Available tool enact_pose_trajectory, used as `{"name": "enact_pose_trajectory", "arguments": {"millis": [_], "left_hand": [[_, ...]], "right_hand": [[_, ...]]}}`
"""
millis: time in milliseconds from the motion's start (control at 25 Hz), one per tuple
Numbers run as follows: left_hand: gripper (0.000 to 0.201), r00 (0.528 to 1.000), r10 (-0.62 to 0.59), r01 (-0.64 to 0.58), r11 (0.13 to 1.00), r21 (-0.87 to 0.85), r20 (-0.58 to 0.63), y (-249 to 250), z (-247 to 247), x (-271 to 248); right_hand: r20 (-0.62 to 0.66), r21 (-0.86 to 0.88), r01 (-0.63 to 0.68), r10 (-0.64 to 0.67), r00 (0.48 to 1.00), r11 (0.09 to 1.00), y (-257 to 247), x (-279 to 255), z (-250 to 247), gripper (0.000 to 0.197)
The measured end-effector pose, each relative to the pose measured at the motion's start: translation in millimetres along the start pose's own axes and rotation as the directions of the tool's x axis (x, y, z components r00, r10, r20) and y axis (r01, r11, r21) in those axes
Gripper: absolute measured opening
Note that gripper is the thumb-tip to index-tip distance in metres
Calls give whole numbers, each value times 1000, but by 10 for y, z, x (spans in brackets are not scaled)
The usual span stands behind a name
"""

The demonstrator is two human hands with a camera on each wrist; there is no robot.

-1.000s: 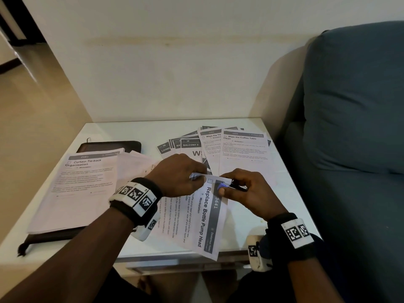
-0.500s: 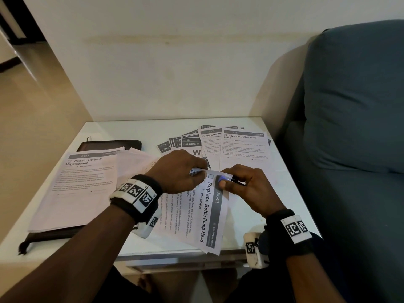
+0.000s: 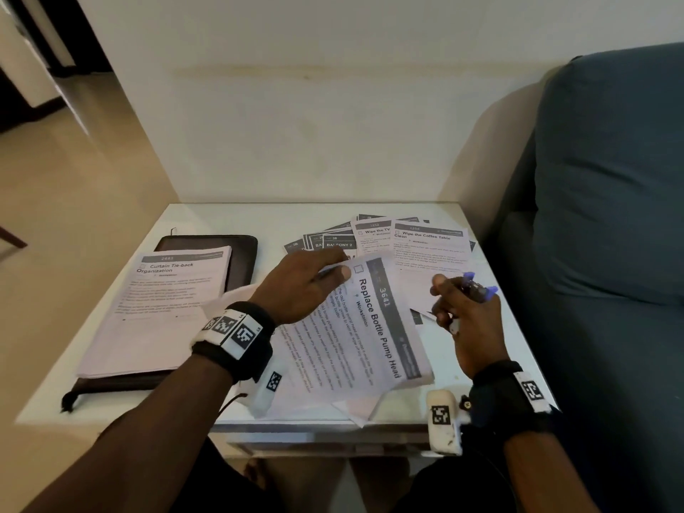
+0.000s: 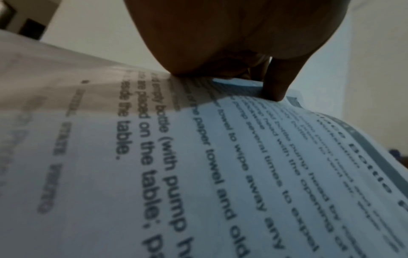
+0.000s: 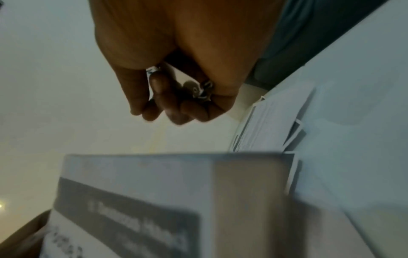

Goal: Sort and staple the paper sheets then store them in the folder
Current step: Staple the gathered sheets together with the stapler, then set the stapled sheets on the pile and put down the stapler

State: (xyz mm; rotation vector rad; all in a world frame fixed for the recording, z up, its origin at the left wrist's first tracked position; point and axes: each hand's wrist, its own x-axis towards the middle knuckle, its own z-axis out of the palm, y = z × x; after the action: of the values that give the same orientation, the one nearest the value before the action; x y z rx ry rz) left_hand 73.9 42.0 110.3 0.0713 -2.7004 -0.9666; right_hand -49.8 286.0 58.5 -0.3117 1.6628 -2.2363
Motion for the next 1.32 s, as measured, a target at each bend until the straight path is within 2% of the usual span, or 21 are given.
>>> {"name": "enact_pose_trajectory", "arguments": {"millis": [120, 160, 240, 320, 400, 480, 560, 640, 720, 840, 1040, 1120, 1200, 1320], "left_hand": [[18, 986, -107, 80, 977, -199, -131, 4, -89, -132], [22, 971, -157, 103, 956, -275, -182, 2, -98, -169], [28, 922, -265, 136, 905, -404, -283, -36, -107, -281], [29, 859, -365, 151, 850, -505, -358, -70, -82, -370], [28, 786, -472, 156, 776, -611, -399, -108, -41, -426], [22, 718, -582, 170, 678, -715, -381, -185, -25, -442], [23, 649, -680, 208, 589, -781, -341, -298, -39, -458], [23, 582, -759, 254, 511, -821, -293, -422, -80, -477], [21, 523, -815, 325, 460, -826, -248, -553, -215, -512], [28, 500, -852, 416, 392, -821, -154, -842, -568, -647], [30, 401, -909, 705, 383, -596, -110, -1617, -1158, -1123], [43, 369, -922, 760, 372, -533, -118, -1990, -1267, -1301], [55, 371, -921, 776, 376, -506, -115, -2318, -1316, -1436], [50, 386, -910, 793, 410, -450, -150, -2761, -1281, -1532]], "right_hand": [[68, 80, -119, 113, 991, 990, 38, -56, 7, 25], [107, 95, -147, 137, 985, 985, 51, -88, 37, 26], [170, 141, -197, 172, 970, 970, 89, -154, 145, 30], [179, 177, -242, 211, 961, 954, 87, -207, 235, 30], [171, 110, -259, 238, 956, 960, 74, -250, 288, 39], [192, -16, -229, 228, 955, 973, 88, -290, 341, 44], [244, -154, -149, 184, 952, 977, 150, -348, 409, 37], [277, -303, -67, 155, 948, 951, 263, -394, 510, 38], [263, -327, -70, 162, 951, 942, 381, -394, 717, 26], [265, -274, -127, 202, 943, 953, 552, -316, 1178, 29], [302, -213, -273, 329, 895, 938, 936, -176, 2285, 24], [293, -286, -282, 364, 884, 916, 1214, -75, 2673, 15], [284, -416, -224, 360, 889, 881, 1451, 25, 2954, 16], [254, -657, -75, 315, 915, 750, 1725, 145, 3156, 22]]}}
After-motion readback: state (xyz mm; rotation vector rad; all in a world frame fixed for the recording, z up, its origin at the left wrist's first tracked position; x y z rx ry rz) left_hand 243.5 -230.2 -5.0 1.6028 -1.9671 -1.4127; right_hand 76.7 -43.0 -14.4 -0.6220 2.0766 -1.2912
